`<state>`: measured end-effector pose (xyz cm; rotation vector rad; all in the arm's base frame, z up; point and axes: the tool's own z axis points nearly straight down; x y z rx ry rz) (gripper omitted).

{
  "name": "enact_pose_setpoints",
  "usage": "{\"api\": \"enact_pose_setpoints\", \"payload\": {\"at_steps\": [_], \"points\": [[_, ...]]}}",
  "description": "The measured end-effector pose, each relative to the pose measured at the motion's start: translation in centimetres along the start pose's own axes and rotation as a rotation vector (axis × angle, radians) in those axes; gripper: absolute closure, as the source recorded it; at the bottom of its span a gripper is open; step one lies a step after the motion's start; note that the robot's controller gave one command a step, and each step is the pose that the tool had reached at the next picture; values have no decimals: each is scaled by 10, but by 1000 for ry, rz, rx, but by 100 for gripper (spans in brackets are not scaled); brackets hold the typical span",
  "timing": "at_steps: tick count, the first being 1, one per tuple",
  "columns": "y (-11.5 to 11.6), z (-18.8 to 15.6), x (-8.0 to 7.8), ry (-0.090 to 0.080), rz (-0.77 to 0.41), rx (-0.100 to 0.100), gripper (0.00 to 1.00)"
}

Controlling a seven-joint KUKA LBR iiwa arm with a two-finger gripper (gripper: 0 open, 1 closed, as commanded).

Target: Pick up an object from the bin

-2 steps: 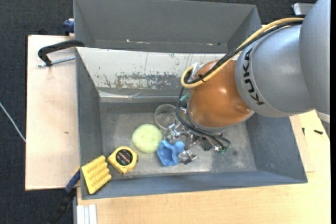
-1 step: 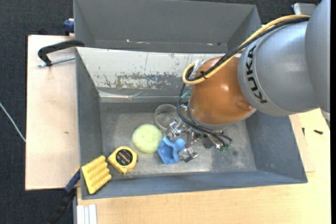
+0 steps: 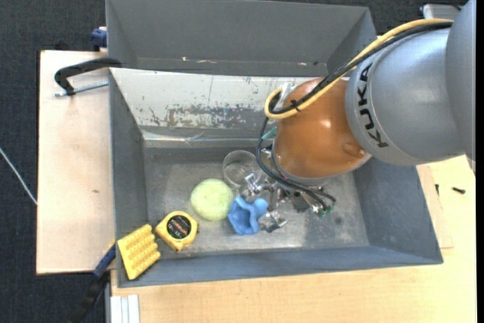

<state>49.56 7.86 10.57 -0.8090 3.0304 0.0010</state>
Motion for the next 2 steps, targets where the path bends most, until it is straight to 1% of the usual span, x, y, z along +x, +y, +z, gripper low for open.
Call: {"api": "enact_pose_setpoints", "payload": {"at_steps": [1, 2], "points": [[1, -12, 1, 6, 0, -3, 100], [1, -32, 1, 6, 1, -3, 100]]}}
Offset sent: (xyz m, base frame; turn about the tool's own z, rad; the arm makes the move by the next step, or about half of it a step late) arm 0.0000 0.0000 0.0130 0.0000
